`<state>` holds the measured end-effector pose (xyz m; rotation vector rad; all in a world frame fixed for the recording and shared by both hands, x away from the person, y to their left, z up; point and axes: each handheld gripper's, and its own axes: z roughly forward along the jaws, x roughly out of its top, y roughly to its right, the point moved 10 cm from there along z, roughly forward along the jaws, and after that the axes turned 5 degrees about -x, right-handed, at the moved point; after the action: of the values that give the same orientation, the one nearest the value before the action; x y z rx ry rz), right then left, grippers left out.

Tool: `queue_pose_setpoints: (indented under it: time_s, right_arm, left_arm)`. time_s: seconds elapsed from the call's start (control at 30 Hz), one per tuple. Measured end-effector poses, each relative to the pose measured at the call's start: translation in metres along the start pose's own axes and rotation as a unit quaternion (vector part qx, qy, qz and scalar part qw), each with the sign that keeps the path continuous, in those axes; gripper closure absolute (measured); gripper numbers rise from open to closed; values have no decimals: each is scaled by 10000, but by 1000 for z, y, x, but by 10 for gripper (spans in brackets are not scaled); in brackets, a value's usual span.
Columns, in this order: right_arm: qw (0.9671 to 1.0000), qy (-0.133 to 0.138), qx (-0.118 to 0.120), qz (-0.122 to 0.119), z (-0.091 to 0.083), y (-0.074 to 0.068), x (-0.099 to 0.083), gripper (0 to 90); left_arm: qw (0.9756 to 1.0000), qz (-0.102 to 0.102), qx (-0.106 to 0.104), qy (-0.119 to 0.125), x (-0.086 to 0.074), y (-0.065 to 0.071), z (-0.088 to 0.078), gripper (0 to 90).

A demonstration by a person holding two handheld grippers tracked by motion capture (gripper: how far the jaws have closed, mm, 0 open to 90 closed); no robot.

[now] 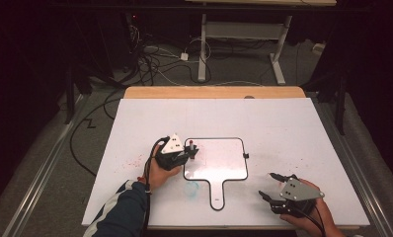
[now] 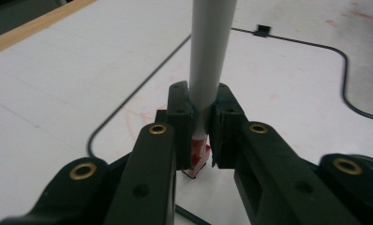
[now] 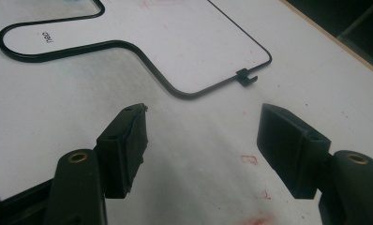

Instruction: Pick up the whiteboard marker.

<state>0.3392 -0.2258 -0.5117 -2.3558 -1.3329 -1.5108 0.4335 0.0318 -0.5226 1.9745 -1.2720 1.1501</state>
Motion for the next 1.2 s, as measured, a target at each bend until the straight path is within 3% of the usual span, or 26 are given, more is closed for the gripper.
queue_pose_setpoints:
  time_s: [0.1, 0.2, 0.33, 0.4, 0.53, 0.73, 0.8, 0.9, 0.97, 1.07, 1.2]
  right_arm:
    - [10000, 10, -5, -10, -1, 0, 1, 345]
    - [10000, 12, -2, 7, 0, -1, 2, 344]
    - [10000, -6, 16, 1, 2, -2, 3, 345]
    - [10000, -13, 34, -27, 3, -2, 3, 345]
    - [10000, -15, 37, 0, 4, -1, 1, 345]
    - [10000, -9, 18, -17, 2, -1, 2, 345]
    - [10000, -4, 4, -6, 2, 0, 1, 344]
    - [10000, -13, 0, -6, 1, 0, 0, 344]
    - [10000, -18, -9, -9, 1, 1, 0, 345]
    - [10000, -29, -16, 12, 1, 1, -1, 345]
    - [10000, -32, -24, -5, 1, 1, -1, 345]
  left_arm:
    - [9999, 135, 2, -59, -1, 7, -3, 787]
    - [9997, 192, 150, -80, 0, 0, 0, 787]
    - [9995, 38, 307, -27, 4, -14, 8, 788]
    - [9996, -72, 281, 10, 6, -14, 10, 787]
    - [10000, 0, 12, -9, 11, 6, 16, 787]
    - [9987, 303, -407, 3, 25, 41, 37, 787]
    - [9982, 400, -456, 10, 28, 47, 41, 787]
    - [9982, 420, -436, -23, 28, 43, 41, 787]
    - [9988, 417, -268, -60, 26, 35, 39, 787]
    - [9997, 205, -119, -60, 24, 20, 36, 787]
    - [9994, 228, -211, -146, 23, 25, 33, 787]
